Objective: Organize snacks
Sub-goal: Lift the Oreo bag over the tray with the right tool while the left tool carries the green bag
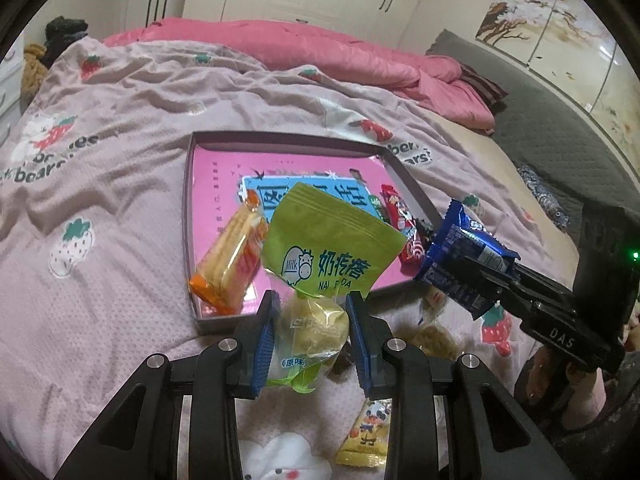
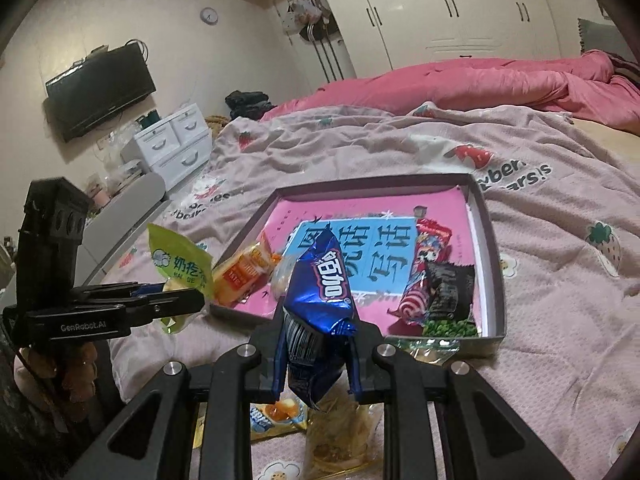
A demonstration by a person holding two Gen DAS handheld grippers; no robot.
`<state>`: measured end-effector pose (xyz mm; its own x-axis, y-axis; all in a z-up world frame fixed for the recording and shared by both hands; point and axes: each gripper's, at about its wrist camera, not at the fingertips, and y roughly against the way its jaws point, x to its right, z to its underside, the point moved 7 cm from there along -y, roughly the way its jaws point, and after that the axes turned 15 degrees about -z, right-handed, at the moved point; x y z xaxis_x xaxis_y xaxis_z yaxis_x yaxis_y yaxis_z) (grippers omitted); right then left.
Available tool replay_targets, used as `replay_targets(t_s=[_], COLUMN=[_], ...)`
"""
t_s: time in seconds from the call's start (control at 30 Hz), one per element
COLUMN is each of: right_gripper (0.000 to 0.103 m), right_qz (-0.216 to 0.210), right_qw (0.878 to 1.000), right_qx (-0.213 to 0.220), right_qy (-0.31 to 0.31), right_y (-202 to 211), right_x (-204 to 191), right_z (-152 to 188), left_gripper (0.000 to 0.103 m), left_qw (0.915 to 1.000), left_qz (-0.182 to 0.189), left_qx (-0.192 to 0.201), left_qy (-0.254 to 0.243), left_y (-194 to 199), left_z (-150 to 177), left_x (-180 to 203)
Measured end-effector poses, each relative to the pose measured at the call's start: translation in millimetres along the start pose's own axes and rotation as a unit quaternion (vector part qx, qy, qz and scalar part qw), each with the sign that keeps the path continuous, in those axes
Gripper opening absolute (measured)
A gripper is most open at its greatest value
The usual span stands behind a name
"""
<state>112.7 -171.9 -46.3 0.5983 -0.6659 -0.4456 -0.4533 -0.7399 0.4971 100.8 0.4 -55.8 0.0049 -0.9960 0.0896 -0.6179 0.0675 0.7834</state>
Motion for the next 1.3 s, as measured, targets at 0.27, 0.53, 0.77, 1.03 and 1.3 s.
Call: replay_targets(t_s=[0.27, 0.53, 0.77, 1.03, 1.3], right_gripper=[0.024, 0.024, 0.024, 0.024, 0.024], right_qz=[0.015, 0.025, 0.03, 0.035, 0.043], right_qw=[1.0, 0.999, 0.999, 0.999, 0.999], right_qx=[0.014, 0.027, 0.027, 0.027, 0.024], right_qy=[-0.004, -0.01, -0.01, -0.014, -0.008], right_y=[0, 0, -5, -10, -15], right_x=[13, 24, 29, 35, 38], right_z=[-10, -17, -20, -22, -25], left_gripper=[0.035, 0.035, 0.035, 0.035, 0.035], left_qw=[0.9999, 0.9995, 0.999, 0.9985, 0.9983], left_qz=[-0.01, -0.019, -0.029, -0.054, -0.058], left_qx=[0.011, 0.009, 0.008, 0.004, -0.006], left_qy=[0.006, 0.022, 0.034, 0.011, 0.002], left_y=[-3, -16, -34, -53, -66], left_z=[-11, -21, -31, -30, -25], left_x=[-5, -12, -11, -5, 0])
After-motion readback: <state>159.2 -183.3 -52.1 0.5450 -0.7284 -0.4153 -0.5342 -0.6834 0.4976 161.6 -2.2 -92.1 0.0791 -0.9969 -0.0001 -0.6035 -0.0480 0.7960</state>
